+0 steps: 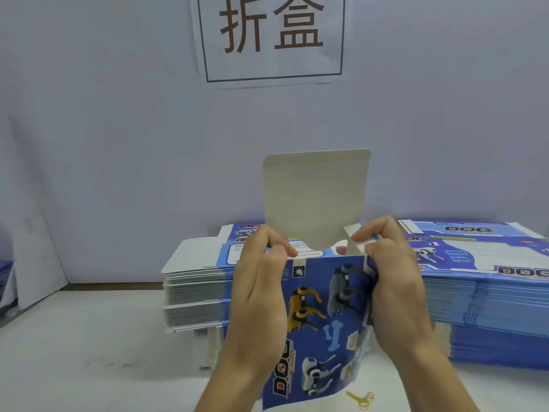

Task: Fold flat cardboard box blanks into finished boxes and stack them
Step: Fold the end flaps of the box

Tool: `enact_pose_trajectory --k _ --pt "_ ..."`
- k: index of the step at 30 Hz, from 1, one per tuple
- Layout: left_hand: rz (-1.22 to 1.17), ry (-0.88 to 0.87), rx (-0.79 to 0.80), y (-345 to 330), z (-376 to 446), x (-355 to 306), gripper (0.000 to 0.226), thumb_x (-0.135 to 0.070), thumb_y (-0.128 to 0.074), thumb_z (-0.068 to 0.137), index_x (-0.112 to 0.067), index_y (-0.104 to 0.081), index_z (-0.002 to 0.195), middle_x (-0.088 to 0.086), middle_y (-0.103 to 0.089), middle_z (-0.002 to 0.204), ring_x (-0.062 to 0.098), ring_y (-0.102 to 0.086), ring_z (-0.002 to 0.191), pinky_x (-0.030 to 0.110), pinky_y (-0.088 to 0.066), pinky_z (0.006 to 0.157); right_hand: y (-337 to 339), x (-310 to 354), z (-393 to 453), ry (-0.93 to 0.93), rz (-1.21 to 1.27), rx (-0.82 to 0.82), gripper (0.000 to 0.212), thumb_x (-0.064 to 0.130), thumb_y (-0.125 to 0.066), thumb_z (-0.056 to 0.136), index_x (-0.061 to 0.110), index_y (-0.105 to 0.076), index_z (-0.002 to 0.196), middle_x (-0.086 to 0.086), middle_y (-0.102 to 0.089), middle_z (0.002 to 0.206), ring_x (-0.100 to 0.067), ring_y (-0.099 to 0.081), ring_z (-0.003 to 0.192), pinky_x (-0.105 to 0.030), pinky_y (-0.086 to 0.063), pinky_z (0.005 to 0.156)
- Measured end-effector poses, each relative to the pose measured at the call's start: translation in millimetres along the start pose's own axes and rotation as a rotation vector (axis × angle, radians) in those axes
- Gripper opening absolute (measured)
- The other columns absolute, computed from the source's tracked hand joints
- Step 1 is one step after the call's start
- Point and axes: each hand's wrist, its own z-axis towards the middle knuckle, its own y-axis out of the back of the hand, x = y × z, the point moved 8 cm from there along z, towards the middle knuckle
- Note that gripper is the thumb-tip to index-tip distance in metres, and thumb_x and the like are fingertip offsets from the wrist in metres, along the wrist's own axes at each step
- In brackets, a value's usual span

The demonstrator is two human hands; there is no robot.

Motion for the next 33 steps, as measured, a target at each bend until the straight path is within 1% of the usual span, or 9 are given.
enact_pose_trajectory --k 3,6,8,11,16,19,23,29,33 --pt "0.017 0.010 -0.034 7 2 -2 0.015 -0.033 -0.040 0.078 -0.025 -0.053 0.080 0.017 -0.060 0.099 0.051 -0.062 0.088 0.069 -0.049 0.067 -4 -4 0 -0.024 0.081 0.024 0.036 0.028 -0.044 0.075 0.040 -0.057 0.107 -0.007 -0.049 0.076 -0.028 -0.040 0.064 -0.045 -0.040 0.062" --pt "-0.180 0.054 -0.037 10 6 0 0.043 -0.019 -0.040 0.090 -0.056 -0.057 0.104 -0.019 -0.069 0.089 0.027 -0.074 0.073 0.033 -0.055 0.046 -11 -2 -1 -0.078 0.079 0.094 0.066 0.026 -0.040 0.076 0.058 -0.050 0.133 -0.021 -0.041 0.083 -0.044 -0.032 0.069 -0.053 -0.046 0.061" --pt "-0.247 0.075 -0.030 12 7 2 0.054 -0.018 -0.043 0.093 -0.068 -0.055 0.109 -0.030 -0.068 0.100 0.016 -0.075 0.082 0.027 -0.057 0.054 -16 -1 -3 -0.108 0.103 0.113 0.056 0.025 -0.039 0.076 0.048 -0.062 0.123 -0.031 -0.044 0.091 -0.055 -0.036 0.076 -0.064 -0.047 0.064" --pt "-0.235 0.022 0.018 9 6 1 0.036 -0.035 -0.040 0.088 -0.039 -0.071 0.105 0.005 -0.073 0.113 0.030 -0.073 0.096 0.046 -0.059 0.072 -16 3 -3 -0.054 0.152 0.126 0.029 0.026 -0.040 0.081 0.020 -0.058 0.102 -0.014 -0.052 0.073 -0.035 -0.050 0.064 -0.036 -0.046 0.057" --pt "-0.348 0.080 0.031 8 2 0 0.052 -0.062 -0.056 0.075 -0.019 -0.066 0.102 0.013 -0.075 0.102 0.032 -0.074 0.089 0.033 -0.060 0.060 -16 2 -6 -0.048 0.327 0.229 0.062 0.050 -0.054 0.089 -0.002 -0.050 0.124 -0.022 -0.067 0.110 -0.033 -0.069 0.100 -0.033 -0.058 0.075" --pt "-0.208 0.005 0.040 11 4 -5 0.019 -0.045 -0.057 0.086 -0.031 -0.062 0.098 0.008 -0.071 0.103 0.029 -0.074 0.093 0.032 -0.060 0.060 -23 4 -8 -0.045 0.277 0.261 0.054 0.051 -0.060 0.089 0.012 -0.053 0.126 -0.017 -0.072 0.104 -0.033 -0.072 0.097 -0.036 -0.060 0.071" --pt "-0.199 -0.037 0.068 12 6 -11 0.018 -0.046 -0.056 0.086 -0.034 -0.061 0.100 -0.003 -0.070 0.106 0.024 -0.074 0.097 0.030 -0.060 0.058 -19 6 -5 0.024 0.140 0.204 0.033 0.043 -0.057 0.088 0.028 -0.061 0.117 -0.033 -0.060 0.097 -0.051 -0.066 0.093 -0.063 -0.057 0.076" --pt "-0.164 -0.097 0.048 13 5 -15 0.015 -0.037 -0.052 0.088 -0.039 -0.067 0.091 -0.015 -0.070 0.103 0.014 -0.073 0.099 0.026 -0.060 0.058 -14 8 -4 0.062 0.162 0.166 0.031 0.046 -0.063 0.086 0.022 -0.064 0.106 -0.007 -0.074 0.093 -0.033 -0.075 0.088 -0.040 -0.062 0.063" --pt "-0.162 -0.119 0.023 21 6 -15 0.009 -0.042 -0.066 0.086 -0.037 -0.070 0.091 -0.016 -0.065 0.120 0.015 -0.066 0.114 0.028 -0.060 0.061 -13 7 -3 0.049 0.145 0.160 0.036 0.052 -0.073 0.081 0.023 -0.070 0.101 -0.006 -0.071 0.109 -0.035 -0.072 0.100 -0.050 -0.062 0.073"
